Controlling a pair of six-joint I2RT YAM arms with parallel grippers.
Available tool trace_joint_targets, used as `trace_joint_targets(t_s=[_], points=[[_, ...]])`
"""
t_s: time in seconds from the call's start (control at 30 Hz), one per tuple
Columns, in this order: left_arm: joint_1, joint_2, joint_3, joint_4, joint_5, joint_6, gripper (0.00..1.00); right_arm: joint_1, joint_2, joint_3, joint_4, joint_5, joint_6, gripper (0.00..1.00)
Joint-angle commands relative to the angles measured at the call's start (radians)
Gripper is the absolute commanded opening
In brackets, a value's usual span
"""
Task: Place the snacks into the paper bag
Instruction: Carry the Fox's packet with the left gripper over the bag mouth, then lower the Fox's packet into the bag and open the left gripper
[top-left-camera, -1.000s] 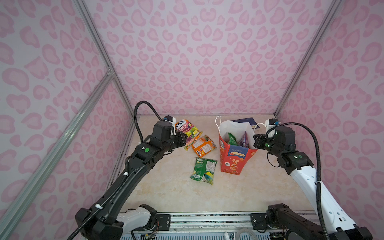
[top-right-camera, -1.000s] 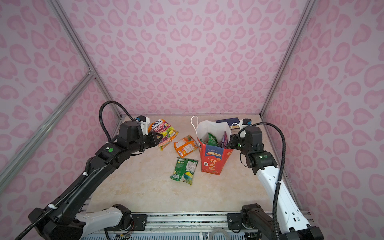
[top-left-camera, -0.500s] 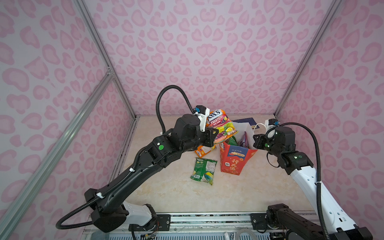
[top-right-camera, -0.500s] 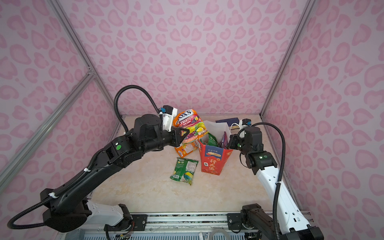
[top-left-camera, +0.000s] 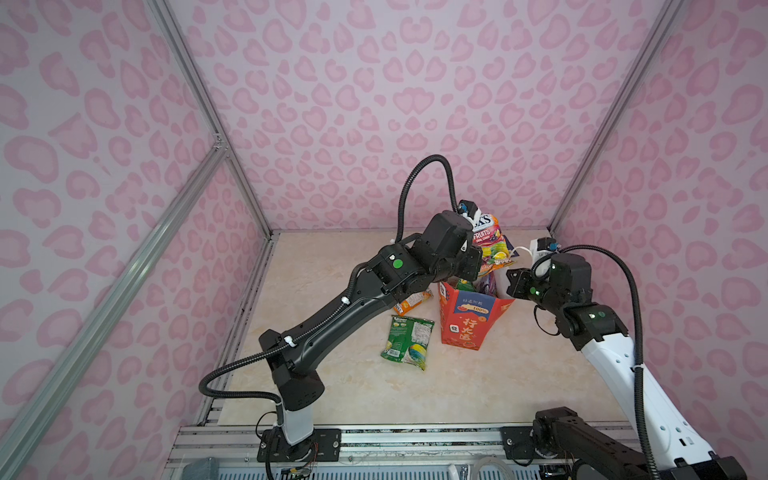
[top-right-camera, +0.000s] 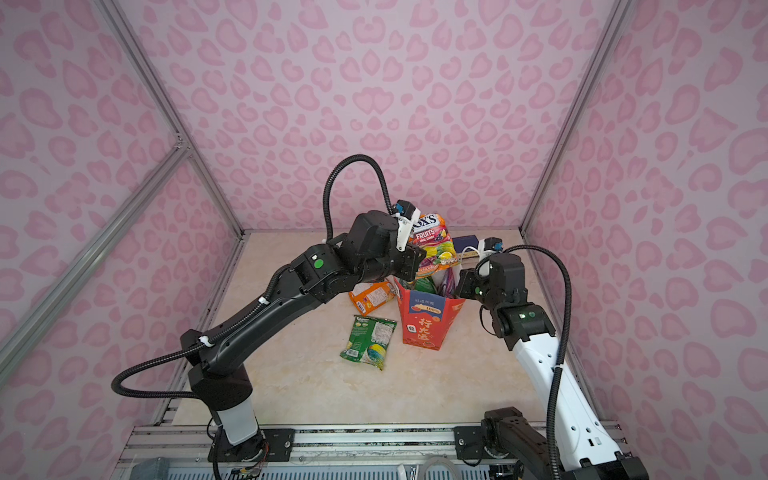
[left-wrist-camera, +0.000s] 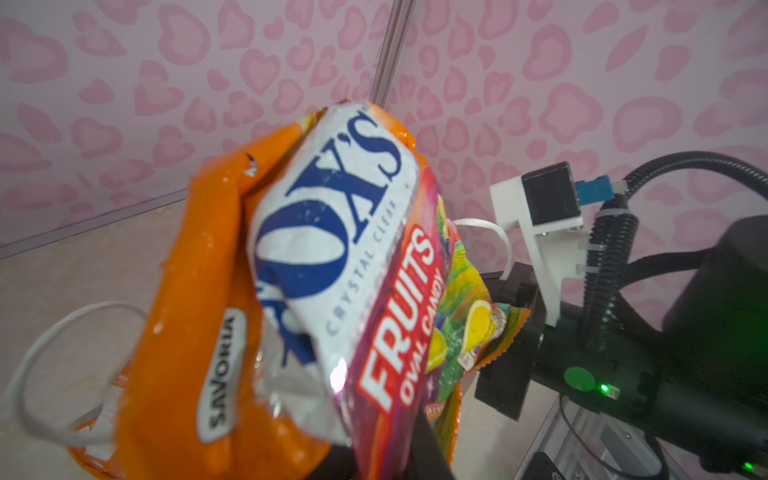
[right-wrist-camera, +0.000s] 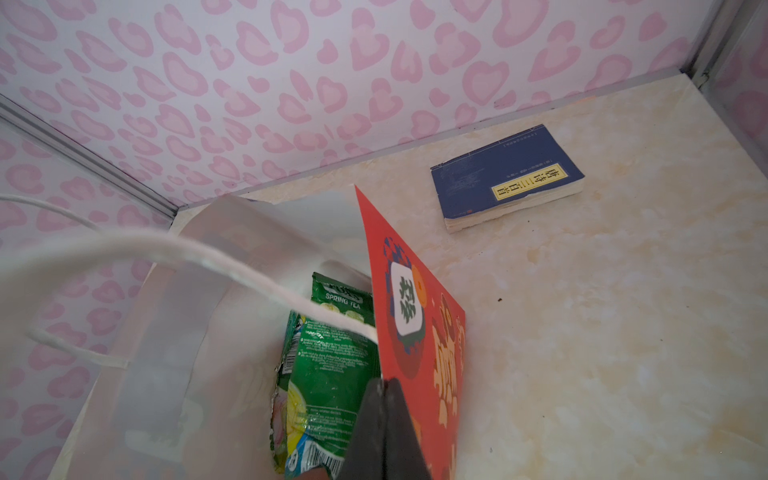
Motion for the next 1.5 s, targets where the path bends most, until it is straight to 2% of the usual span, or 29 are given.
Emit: trace_joint_targets(t_s=[0.0,0.4,0.6,0.77,1.03,1.47], points=[[-0.001,0.067,0.084,-0.053,-0.038,0.109,0.07,0.002,-0.003,-0.001,0.03,-0.009,-0.005,0.0],[0.044,0.208,0.139,-0.056,0.028,0.321,0.08,0.006,-0.001,-0.002,0.029,-0.007,-0.008,0.0],[0.078,0.242,0.129,-0.053,0.131,0.387,0.08,0.009,-0.006,-0.002,0.027,-0.006,-0.007,0.0],[0.081,0.253,0.123,-0.086,0.155,0.477,0.08,0.011,-0.004,-0.001,0.029,-0.009,-0.007,0.0],[0.091,0.245,0.05,-0.115,0.219,0.546,0.08,0.011,-0.006,-0.002,0.027,-0.009,-0.01,0.0],[0.105,0.216,-0.056,-0.148,0.282,0.544,0.1,0.011,-0.009,-0.003,0.025,-0.001,-0.013,0.0]])
